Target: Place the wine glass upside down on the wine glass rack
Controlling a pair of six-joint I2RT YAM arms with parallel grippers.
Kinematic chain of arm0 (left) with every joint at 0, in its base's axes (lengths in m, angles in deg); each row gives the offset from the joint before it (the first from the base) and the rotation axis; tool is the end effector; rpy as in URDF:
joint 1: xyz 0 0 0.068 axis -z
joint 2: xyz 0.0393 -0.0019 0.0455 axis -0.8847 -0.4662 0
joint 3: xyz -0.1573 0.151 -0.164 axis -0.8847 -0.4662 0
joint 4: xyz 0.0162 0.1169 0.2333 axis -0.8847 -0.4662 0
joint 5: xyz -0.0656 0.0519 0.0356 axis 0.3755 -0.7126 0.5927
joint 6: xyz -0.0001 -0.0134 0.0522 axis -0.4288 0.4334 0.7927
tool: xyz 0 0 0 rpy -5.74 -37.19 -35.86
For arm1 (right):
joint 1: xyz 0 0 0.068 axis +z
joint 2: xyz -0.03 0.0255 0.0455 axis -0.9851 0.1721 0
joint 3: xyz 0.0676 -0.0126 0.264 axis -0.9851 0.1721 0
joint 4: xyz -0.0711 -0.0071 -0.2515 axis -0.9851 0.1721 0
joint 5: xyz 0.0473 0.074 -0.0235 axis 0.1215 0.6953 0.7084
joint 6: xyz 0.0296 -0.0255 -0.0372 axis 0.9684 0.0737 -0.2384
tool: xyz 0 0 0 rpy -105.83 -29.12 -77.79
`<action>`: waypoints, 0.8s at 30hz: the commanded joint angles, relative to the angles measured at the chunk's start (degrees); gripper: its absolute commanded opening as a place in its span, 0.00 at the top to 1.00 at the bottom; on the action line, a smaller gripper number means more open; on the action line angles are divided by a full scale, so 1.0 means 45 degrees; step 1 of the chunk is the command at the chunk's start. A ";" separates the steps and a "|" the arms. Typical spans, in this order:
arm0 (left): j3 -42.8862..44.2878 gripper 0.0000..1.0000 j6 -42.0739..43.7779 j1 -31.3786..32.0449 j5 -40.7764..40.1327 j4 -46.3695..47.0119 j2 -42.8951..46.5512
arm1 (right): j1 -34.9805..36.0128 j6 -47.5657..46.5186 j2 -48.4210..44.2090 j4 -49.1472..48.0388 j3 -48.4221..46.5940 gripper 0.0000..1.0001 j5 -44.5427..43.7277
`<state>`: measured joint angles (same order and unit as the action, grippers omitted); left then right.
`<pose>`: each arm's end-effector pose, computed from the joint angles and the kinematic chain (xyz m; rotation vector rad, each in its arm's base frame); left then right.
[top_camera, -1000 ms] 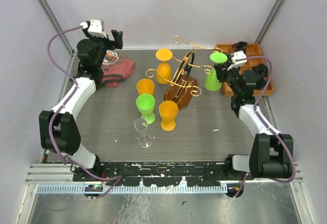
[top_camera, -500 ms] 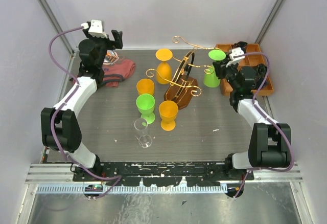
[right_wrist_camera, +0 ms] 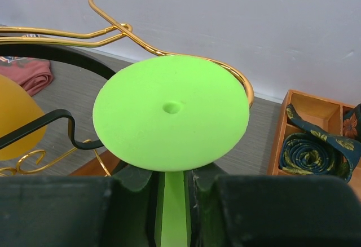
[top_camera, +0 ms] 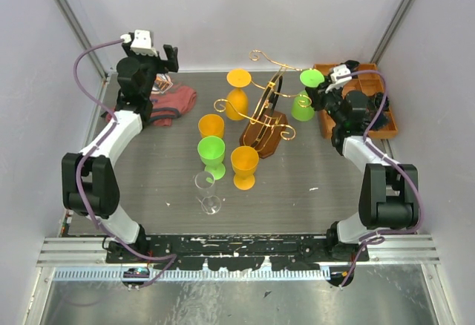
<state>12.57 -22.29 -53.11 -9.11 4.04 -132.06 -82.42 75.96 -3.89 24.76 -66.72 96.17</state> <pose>0.3897 -0.0630 0.3664 0.1110 1.3780 -0.1640 0.3385 0.0020 0.2770 -0.3377 1.5270 0.3058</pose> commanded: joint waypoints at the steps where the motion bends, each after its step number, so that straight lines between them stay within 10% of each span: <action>1: 0.0565 0.01 0.0235 -0.0075 -0.0171 0.0253 -0.0272 | -0.0044 0.0248 0.0133 -0.1193 -0.0597 0.99 -0.0211; 24: 0.1652 0.01 0.0336 -0.0086 0.0143 0.0157 -0.1299 | -0.0010 0.1670 0.2167 -0.3406 -0.1600 0.99 -0.0597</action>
<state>17.33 -21.92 -53.11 -8.98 3.89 -137.18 -82.20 81.81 5.34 14.77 -70.81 96.30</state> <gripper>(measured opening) 0.989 0.210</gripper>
